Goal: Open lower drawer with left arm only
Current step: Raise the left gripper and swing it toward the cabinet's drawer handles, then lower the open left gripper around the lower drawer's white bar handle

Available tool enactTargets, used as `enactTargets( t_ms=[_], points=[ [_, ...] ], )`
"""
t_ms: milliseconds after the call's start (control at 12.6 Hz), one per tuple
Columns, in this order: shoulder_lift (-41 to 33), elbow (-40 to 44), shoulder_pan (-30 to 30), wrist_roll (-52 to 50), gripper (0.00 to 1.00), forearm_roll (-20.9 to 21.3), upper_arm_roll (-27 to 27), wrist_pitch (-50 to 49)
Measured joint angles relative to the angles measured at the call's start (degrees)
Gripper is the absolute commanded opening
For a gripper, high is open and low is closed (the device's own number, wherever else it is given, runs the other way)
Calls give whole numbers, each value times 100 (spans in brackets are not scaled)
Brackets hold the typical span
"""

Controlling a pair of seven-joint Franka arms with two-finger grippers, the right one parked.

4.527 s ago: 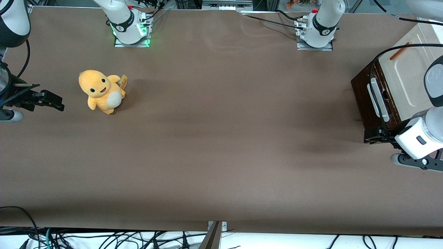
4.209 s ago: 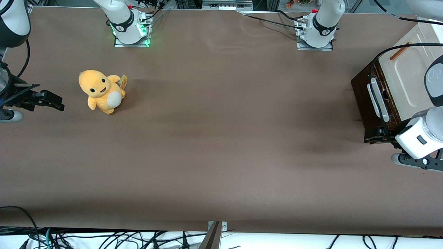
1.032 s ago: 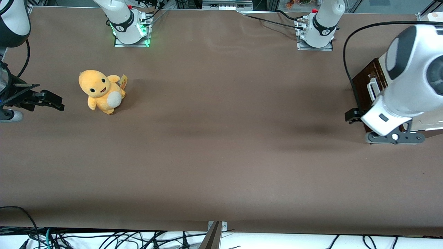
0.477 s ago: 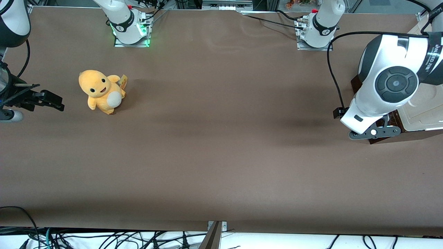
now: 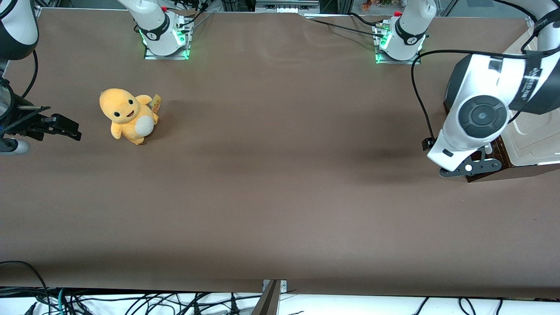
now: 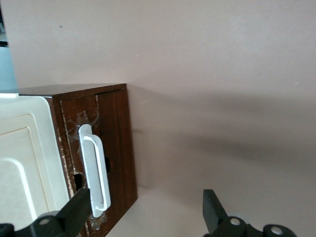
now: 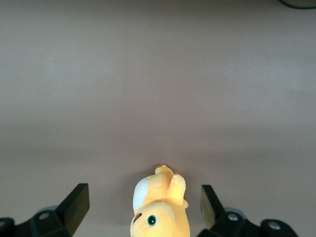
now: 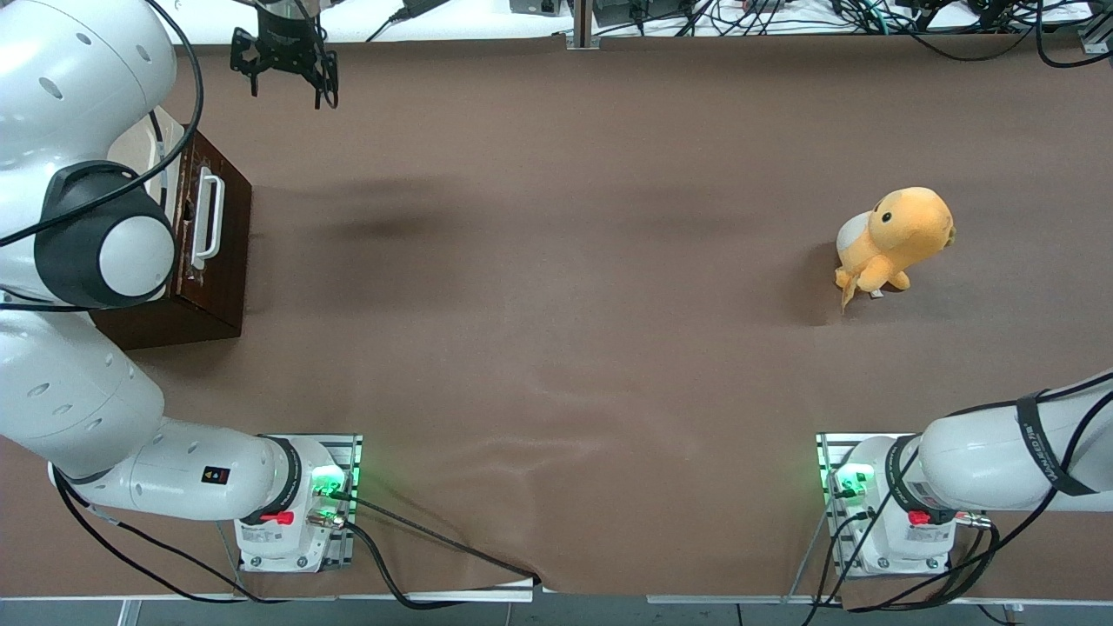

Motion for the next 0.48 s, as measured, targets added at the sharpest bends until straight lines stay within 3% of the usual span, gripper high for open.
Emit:
enactTargets(
  t_ms=[238,477],
  points=[
    [39,-254,-9,-463,100,301,-90,36],
    [50,-387,-27,-741,89,515,-103,41]
  ],
)
